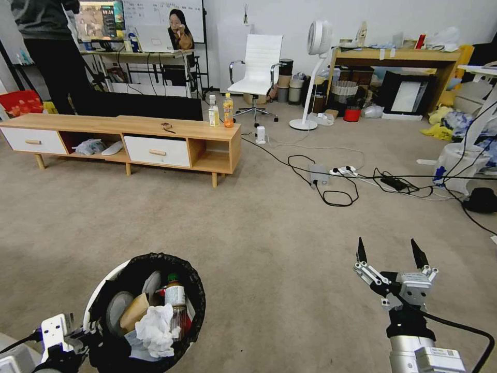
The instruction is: Pick up the trash bin and place the garbage on the floor into it.
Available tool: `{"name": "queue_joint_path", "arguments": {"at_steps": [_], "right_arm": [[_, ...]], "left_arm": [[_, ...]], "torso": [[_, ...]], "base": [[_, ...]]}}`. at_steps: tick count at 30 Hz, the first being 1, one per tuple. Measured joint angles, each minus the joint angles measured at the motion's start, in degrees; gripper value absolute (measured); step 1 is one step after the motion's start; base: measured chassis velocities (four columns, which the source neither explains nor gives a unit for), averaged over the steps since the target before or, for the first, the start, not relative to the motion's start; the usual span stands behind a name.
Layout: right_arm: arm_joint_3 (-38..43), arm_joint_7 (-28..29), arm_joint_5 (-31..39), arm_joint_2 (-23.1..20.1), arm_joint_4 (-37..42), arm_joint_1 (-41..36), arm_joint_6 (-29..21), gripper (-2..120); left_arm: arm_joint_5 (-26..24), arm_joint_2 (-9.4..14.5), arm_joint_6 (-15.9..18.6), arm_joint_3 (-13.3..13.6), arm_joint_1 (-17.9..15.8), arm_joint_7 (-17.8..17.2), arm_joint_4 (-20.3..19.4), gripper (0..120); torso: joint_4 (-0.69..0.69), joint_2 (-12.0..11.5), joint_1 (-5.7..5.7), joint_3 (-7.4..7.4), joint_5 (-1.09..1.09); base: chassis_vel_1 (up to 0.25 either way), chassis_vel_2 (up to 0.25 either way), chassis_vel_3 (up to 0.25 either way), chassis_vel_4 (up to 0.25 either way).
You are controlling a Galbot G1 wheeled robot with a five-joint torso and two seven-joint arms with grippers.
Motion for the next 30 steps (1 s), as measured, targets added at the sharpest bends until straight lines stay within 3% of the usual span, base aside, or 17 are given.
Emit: {"name": "queue_joint_path", "arguments": {"at_steps": [30], "right_arm": [[0.0, 0.7, 1.3, -0.5, -1.2, 0.8, 0.3, 100]], "left_arm": [[1.2, -1.0, 0.0, -0.1, -0.4, 0.9, 0.3, 1]], "torso": [[0.0, 0.0, 0.0, 0.0, 0.0]], "base": [[0.0, 0.0, 0.0, 0.0]]}}
